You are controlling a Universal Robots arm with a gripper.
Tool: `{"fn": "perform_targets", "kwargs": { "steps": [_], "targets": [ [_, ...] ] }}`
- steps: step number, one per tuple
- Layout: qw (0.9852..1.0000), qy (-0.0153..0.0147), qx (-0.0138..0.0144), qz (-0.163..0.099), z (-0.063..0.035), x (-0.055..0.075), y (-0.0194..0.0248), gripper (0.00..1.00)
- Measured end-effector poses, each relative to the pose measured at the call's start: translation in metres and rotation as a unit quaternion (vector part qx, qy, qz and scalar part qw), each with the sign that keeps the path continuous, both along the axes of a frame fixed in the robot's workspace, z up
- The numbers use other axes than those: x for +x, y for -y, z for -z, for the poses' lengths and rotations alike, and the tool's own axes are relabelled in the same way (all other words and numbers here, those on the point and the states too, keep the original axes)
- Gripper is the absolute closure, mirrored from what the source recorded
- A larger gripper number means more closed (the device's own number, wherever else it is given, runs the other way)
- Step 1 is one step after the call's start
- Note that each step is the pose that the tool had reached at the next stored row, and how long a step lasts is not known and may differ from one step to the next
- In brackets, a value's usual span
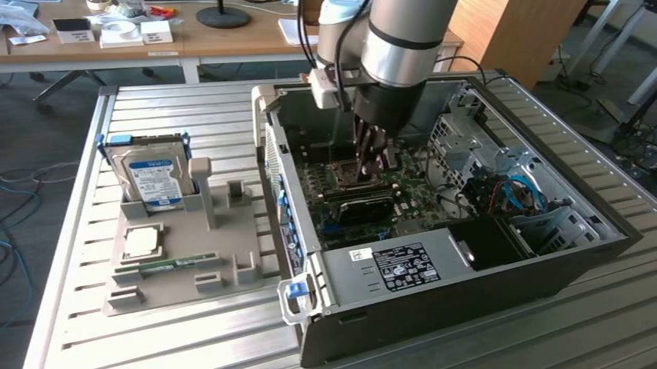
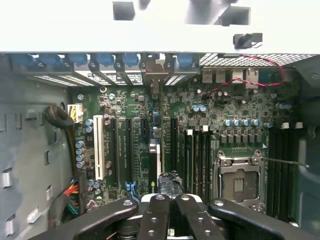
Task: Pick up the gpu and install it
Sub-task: 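Press down on the gpu until it lock into place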
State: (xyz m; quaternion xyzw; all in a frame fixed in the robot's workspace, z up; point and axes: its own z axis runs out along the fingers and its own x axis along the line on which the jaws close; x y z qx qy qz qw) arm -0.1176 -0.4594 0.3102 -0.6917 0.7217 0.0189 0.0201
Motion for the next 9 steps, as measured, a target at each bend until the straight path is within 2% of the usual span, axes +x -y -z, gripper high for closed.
{"fn": "perform_targets", "kwargs": {
  "steps": [2, 9],
  "targets": [
    [1.0000, 0.0000, 0.0000, 0.000, -0.0031, 0.0000, 0.0000, 0.89],
    [1.0000, 0.0000, 0.0000, 0.000, -0.0035, 0.0000, 0.0000, 0.89]
  ]
}}
